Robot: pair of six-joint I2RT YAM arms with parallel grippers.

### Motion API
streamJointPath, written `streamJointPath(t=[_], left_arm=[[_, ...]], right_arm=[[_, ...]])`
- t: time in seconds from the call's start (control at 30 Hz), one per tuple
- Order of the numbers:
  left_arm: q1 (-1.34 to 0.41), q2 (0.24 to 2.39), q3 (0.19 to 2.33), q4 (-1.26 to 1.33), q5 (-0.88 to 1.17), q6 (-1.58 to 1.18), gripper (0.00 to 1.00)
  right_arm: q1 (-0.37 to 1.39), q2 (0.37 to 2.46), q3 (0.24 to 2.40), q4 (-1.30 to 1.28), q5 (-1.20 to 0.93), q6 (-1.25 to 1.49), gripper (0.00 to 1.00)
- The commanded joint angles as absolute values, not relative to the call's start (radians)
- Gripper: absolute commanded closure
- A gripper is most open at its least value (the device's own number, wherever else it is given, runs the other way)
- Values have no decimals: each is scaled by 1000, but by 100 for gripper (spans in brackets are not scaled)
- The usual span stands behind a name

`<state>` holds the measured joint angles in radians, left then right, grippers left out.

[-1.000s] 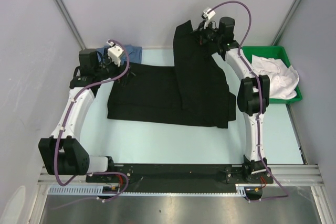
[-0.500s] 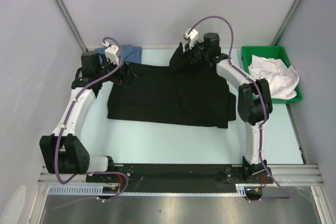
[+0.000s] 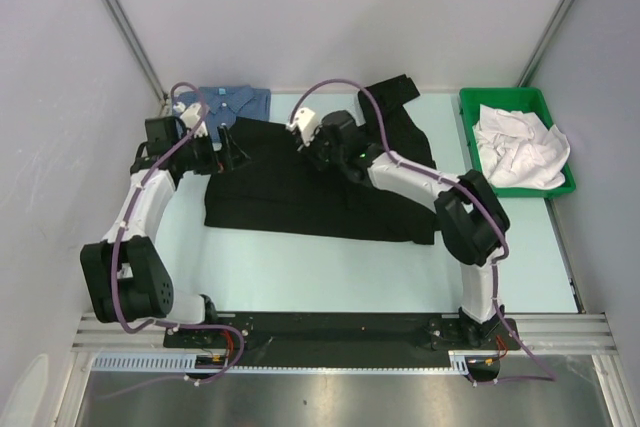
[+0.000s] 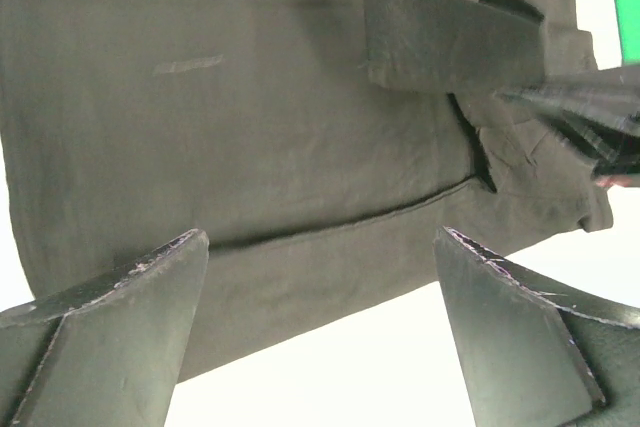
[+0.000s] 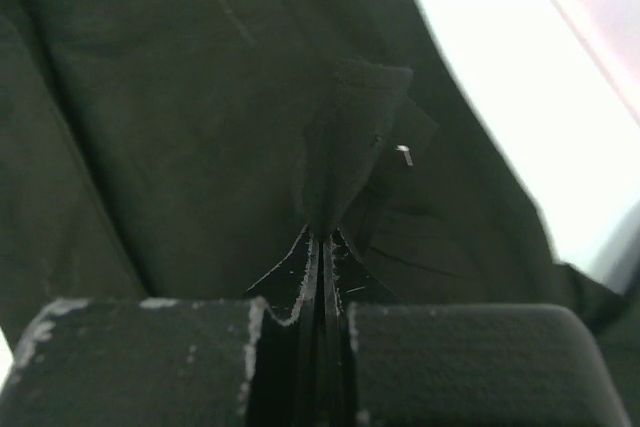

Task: Fold and stack the long sleeve shirts
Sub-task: Fold the shirt

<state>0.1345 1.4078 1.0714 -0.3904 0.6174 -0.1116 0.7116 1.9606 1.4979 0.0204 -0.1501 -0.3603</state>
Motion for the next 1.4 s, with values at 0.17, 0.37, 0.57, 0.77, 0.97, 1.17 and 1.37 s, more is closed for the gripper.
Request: streamJointPath(t=[0.17, 0.37, 0.57, 0.77, 0.97, 1.17, 1.37], left_arm=[[213, 1440, 974, -367, 687, -209, 3], [212, 1514, 966, -301, 710, -245, 11], [108, 1624, 1063, -310, 660, -183, 21], [9, 1724, 1108, -327, 553, -210, 33], [8, 1730, 1071, -406, 558, -255, 40], [-41, 1721, 1016, -397, 595, -273, 41], [-54, 1750, 983, -377, 572, -299, 41]], right_arm=[[853, 2023, 1514, 130, -43, -278, 97], [833, 1945, 1480, 46, -259, -319, 35], [635, 1786, 1444, -253, -385, -385, 28], [378, 1703, 1371, -484, -376, -370, 28], [240, 1632, 1302, -655, -393, -351, 30], [196, 1597, 1200, -709, -458, -296, 34], [95, 1655, 1200, -853, -558, -331, 46]])
